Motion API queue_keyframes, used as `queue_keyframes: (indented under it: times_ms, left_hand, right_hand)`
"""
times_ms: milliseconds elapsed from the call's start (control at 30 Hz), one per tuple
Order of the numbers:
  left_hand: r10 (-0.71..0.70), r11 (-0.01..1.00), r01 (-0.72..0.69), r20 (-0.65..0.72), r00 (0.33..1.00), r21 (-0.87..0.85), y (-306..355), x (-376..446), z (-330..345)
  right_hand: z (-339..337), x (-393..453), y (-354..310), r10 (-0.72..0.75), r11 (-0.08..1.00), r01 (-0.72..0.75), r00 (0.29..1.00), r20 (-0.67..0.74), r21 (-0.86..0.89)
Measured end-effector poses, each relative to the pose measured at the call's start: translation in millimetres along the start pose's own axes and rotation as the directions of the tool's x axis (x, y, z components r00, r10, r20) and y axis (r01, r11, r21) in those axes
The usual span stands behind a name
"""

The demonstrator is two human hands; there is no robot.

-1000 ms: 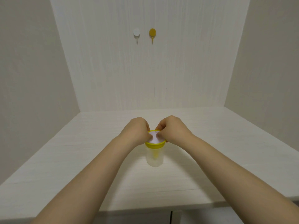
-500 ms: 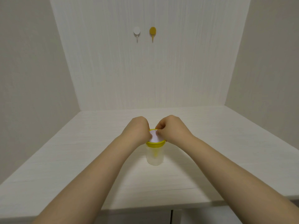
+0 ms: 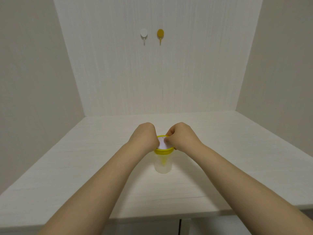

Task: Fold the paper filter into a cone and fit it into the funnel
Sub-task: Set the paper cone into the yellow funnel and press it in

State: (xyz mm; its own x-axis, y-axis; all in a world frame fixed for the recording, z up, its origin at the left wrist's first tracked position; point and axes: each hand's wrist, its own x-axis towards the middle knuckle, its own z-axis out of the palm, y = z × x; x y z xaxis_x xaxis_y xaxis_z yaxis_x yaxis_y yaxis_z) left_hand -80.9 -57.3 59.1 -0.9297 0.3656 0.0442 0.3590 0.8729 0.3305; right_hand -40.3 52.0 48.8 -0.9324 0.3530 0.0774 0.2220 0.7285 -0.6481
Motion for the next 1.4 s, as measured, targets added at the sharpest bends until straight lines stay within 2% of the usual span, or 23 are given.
queue_keyframes:
  times_ms: [300,600,867,1067,1267,1400]
  left_hand:
    - [0.023,1.000,-0.024,0.038,0.999,0.004,1.0,-1.8,-6.0]
    - [0.041,0.999,-0.041,-0.001,0.999,0.006,2.0,-0.7,-2.4]
    - [0.029,1.000,-0.029,-0.012,1.000,0.004,1.8,1.7,0.9]
    - [0.019,1.000,-0.019,-0.016,1.000,0.000,2.6,-1.6,-0.3]
    - [0.011,0.999,-0.011,-0.007,1.000,-0.046,2.1,-2.1,-1.3]
    - [0.027,0.998,-0.025,0.032,0.999,-0.060,0.9,-2.1,-2.1]
  right_hand:
    - [-1.2,-0.7,1.5,-0.061,0.998,0.061,0.998,0.011,-0.010]
    - [-1.6,-2.3,1.9,-0.083,0.997,0.083,0.997,0.002,-0.003]
    - [-1.0,-2.2,1.8,-0.070,0.998,0.070,0.998,-0.002,-0.004]
    - [-8.4,-7.8,4.7,0.001,1.000,-0.002,0.997,0.078,0.015]
    - [-9.1,-7.2,7.1,-0.005,0.999,0.005,1.000,-0.002,0.040]
    - [-10.0,-4.2,7.2,-0.023,1.000,0.023,1.000,0.003,0.018]
